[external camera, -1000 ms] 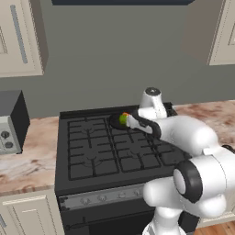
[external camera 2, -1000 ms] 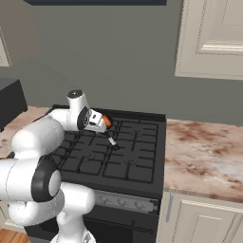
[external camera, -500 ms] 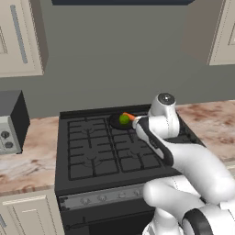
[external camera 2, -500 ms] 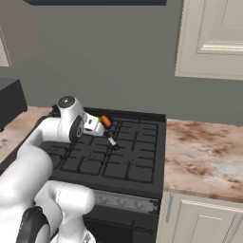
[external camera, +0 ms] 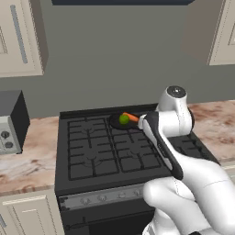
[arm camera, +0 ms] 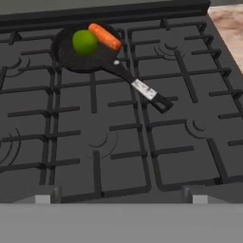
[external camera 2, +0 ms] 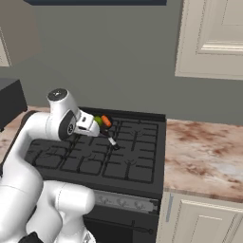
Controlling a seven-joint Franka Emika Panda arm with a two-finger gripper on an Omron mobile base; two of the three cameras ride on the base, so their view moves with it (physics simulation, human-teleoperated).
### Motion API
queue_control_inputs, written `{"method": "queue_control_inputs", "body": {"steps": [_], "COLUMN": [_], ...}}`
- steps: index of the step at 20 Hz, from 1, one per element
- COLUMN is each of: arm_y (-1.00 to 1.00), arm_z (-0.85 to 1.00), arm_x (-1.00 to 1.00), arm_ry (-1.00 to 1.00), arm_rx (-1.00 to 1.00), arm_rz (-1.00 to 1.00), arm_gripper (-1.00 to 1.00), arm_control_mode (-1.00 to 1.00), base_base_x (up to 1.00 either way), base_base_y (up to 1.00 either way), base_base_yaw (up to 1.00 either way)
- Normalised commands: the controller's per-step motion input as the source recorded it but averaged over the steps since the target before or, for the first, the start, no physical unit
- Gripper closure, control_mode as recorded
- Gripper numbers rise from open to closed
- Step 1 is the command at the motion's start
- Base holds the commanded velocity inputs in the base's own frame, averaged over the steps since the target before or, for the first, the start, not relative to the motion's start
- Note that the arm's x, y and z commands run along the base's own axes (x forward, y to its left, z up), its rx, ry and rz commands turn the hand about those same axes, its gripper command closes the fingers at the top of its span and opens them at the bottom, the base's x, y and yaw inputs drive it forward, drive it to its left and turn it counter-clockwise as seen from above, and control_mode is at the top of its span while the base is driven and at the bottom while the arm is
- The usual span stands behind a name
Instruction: Put the carrot and lime in the pan. Then turn on the rear center burner and set the heat to medium.
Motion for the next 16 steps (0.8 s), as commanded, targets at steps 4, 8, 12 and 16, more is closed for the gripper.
{"method": "queue_control_inputs", "body": {"steps": [4,8,12,16], "arm_y": [0.00,0.00,0.00,0.00], "arm_z": [0.02,0.00,0.04,0.02], "arm_x": [-0.17,-0.01,-0.08,-0.15], "arm_ry": [0.15,0.18,0.31,0.23], "arm_rx": [0.00,0.00,0.00,0.00], "arm_rz": [0.00,0.00,0.00,0.00], "arm_gripper": [-1.00,-1.00,-1.00,-1.00], "arm_control_mode": [-1.00,-1.00,-1.00,-1.00], "base_base_x": [0.00,0.00,0.00,0.00], "base_base_y": [0.00,0.00,0.00,0.00], "base_base_yaw": [0.00,0.00,0.00,0.00]}}
